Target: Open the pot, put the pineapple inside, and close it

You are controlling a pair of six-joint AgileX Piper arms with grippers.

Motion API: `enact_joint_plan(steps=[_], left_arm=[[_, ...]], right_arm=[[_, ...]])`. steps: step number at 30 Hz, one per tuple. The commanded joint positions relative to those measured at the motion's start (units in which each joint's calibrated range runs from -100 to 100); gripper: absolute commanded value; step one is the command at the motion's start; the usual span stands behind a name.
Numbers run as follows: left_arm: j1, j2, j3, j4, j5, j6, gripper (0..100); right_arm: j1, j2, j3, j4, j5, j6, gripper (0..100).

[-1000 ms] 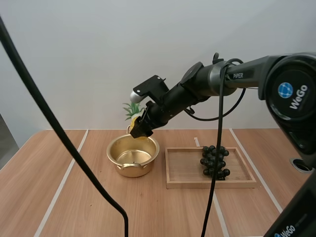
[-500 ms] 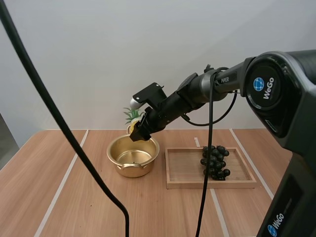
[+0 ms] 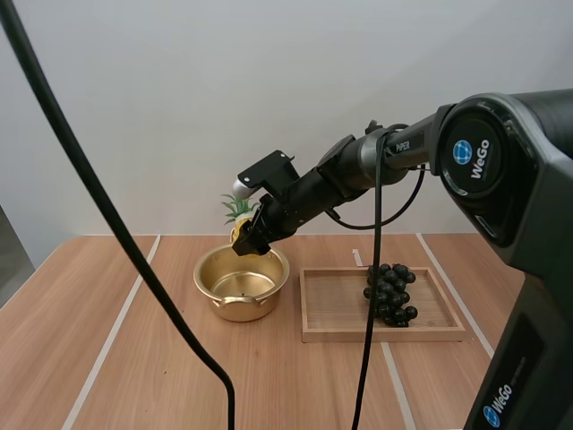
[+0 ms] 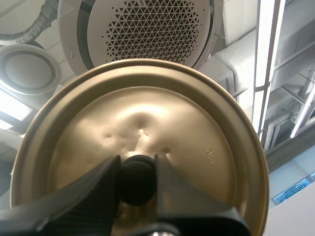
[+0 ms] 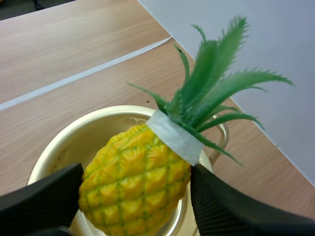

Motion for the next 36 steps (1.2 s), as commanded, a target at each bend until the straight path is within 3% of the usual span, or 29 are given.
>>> enact_joint_plan(steps=[1,36], left_arm=[[-0.01,0.11,-0.41,0.02,0.4,-0.21,0],[-0.01,0.11,-0.41,0.02,2.73,-0.21,0]], right_arm=[[0.15,-0.31,-0.42,0.68,-0.3,-0.49,0],[0.15,3.68,-0.42,0.3,-0.38,-0.52,0]])
